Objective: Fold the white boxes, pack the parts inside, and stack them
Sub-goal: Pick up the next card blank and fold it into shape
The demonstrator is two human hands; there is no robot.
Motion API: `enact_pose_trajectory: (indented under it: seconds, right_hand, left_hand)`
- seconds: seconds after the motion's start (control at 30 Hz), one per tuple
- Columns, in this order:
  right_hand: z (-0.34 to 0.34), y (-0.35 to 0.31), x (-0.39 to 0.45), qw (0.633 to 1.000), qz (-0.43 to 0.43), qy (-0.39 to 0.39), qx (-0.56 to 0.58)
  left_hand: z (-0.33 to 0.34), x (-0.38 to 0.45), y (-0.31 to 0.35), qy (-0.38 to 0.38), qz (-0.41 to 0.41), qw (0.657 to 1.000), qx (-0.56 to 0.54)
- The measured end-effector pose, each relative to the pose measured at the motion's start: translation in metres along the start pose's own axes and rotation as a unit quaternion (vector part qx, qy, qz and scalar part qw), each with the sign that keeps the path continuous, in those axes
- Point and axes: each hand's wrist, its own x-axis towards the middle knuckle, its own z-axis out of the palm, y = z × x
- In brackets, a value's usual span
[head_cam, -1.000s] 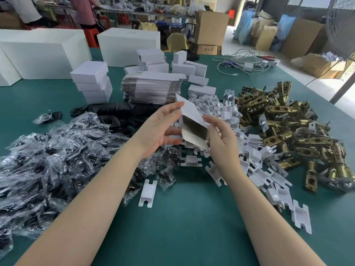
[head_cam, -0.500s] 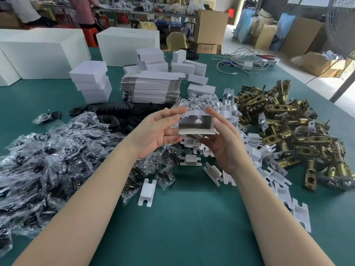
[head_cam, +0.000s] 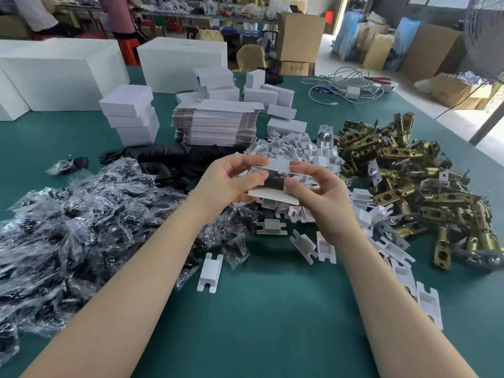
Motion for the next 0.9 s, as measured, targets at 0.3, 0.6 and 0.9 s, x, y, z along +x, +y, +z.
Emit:
enact_pose_trajectory:
  seconds: [0.3,0.6,0.9]
  right_hand:
    - [0.001,0.000,0.000,0.998,-0.029,0.026,0.042]
    - [0.008,0.000,-0.004,0.963,-0.220,0.058,-0.144]
    - [0.018,0.008,-0.006,0.955,-0.214,0.049,-0.199]
  left_hand:
    - [0.004,-0.002,0.000,-0.017,0.006,0.999,-0.048]
    - [0.005,-0.001,0.004,-0.004,-0.002,0.991,-0.135]
    - [0.010,-0.004,0.003,0.047,0.052,0.994,-0.089]
